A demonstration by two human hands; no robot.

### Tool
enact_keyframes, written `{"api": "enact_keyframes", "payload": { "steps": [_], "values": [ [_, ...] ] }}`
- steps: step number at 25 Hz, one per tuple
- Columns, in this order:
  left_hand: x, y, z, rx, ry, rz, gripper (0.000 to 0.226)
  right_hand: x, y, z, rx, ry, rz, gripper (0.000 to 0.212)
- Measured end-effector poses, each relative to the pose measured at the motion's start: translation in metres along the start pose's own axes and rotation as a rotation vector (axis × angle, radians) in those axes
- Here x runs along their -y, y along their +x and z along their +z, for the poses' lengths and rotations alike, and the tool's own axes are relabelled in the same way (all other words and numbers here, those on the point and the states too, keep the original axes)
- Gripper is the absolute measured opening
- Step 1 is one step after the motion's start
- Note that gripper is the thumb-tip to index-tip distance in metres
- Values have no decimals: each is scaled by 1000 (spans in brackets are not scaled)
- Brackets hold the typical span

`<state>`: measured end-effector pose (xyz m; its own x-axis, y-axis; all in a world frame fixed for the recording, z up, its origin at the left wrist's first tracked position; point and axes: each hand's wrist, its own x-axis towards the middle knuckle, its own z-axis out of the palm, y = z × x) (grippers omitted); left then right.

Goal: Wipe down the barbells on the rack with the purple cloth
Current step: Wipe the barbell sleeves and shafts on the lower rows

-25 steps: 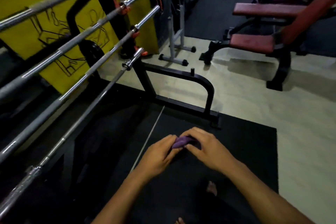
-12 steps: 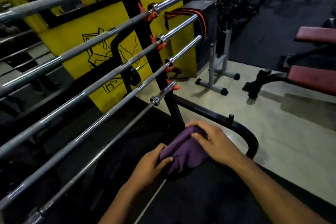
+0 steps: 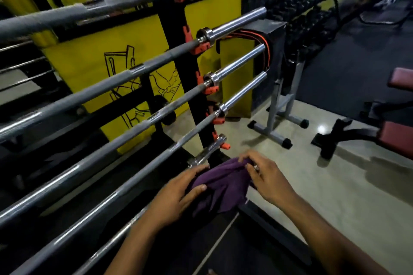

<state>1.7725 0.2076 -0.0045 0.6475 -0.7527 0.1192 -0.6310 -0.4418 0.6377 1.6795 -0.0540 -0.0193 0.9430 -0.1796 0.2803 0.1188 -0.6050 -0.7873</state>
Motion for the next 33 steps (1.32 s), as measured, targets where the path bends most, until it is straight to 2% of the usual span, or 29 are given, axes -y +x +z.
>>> {"api": "enact_keyframes", "payload": {
  "steps": [5,7,9,11,12,14,16,17,20,22,25,27,29,31,33],
  "values": [
    [43,97,-36,72,84,-24,42,-32,89,-3,4,-29,44,26],
    [43,129,-42,57,66,-29,33,-42,114,-5,-75,-11,116,23],
    [42,165,-47,37,53,-24,24,-59,135,-11,-211,119,276,17],
    [41,206,-48,-19,61,-26,21,-73,148,-13,-327,385,511,14],
    [40,227,-45,-47,76,-26,20,-79,153,-9,-331,568,668,18],
    [36,268,-30,-82,126,3,19,-92,163,2,-211,1002,997,43],
    [25,298,-4,-25,168,61,25,-103,177,12,-95,1325,1118,68],
    [20,311,11,45,194,112,28,-111,190,13,-109,1420,1105,79],
    [14,344,41,289,288,214,34,-126,242,-6,-350,1550,1091,95],
    [18,368,45,328,298,232,45,-138,272,-27,-452,1509,1037,86],
    [19,403,32,368,308,260,63,-154,305,-51,-503,1486,918,67],
    [23,430,14,330,320,321,60,-169,324,-64,-512,1450,862,57],
    [34,466,-10,195,351,354,56,-185,345,-75,-577,1375,822,52],
    [51,504,-31,99,413,281,61,-199,369,-88,-658,1249,719,45],
    [73,533,-38,117,477,171,70,-215,400,-103,-677,1087,571,46]
  ]
}}
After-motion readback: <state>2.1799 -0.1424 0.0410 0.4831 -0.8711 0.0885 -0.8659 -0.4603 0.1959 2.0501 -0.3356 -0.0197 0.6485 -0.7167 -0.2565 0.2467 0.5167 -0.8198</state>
